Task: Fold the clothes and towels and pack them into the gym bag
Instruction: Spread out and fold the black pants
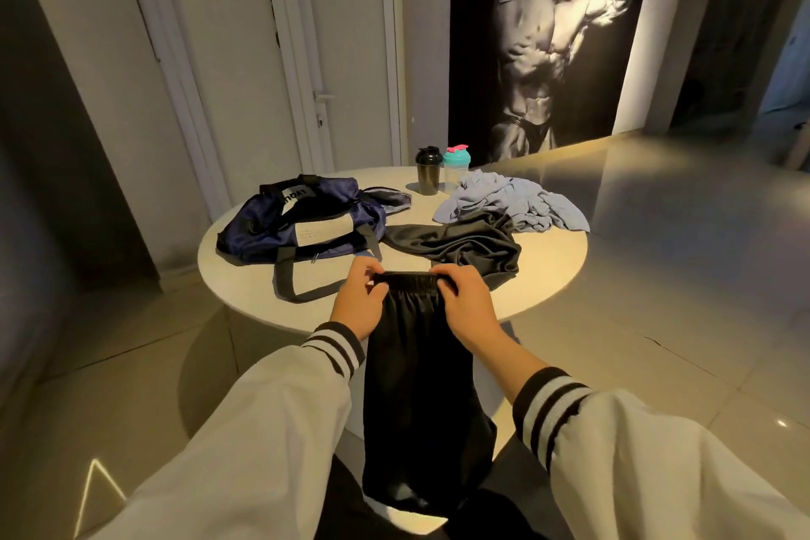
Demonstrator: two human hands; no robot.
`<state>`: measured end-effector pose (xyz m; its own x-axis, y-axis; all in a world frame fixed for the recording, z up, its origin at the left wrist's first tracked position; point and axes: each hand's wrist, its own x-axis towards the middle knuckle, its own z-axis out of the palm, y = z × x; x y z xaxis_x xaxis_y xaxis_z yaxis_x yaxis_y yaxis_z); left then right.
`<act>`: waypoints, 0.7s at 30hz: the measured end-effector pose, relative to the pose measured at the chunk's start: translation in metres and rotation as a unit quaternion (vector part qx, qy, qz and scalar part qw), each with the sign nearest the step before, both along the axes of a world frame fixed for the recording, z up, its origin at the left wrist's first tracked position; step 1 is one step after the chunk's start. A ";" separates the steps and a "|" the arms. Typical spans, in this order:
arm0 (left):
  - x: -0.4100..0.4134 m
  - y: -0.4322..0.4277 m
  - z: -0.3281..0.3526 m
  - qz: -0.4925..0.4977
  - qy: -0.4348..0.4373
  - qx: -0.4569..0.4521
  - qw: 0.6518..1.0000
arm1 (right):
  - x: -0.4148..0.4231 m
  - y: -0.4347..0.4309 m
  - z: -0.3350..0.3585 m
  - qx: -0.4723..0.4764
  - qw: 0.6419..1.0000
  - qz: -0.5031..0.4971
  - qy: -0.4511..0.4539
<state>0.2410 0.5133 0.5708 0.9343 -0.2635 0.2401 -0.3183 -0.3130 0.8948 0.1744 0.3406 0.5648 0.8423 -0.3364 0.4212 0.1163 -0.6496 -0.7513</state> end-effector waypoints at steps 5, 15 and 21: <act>0.010 0.007 0.017 0.010 -0.065 0.009 0.998 | 0.007 -0.004 0.015 -0.013 0.999 0.030 -0.029; 0.051 -0.009 0.061 0.000 0.002 -0.038 0.999 | 0.058 -0.013 0.051 -0.118 0.992 -0.046 -0.022; 0.108 -0.036 0.068 0.029 -0.043 0.050 0.997 | 0.114 -0.025 0.072 -0.151 0.984 -0.078 0.050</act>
<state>0.3490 0.4777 0.6385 0.9254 -0.2367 0.2961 -0.3722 -0.4188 0.8283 0.2886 0.3151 0.6365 0.8331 -0.3365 0.4390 -0.0674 -0.8495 -0.5232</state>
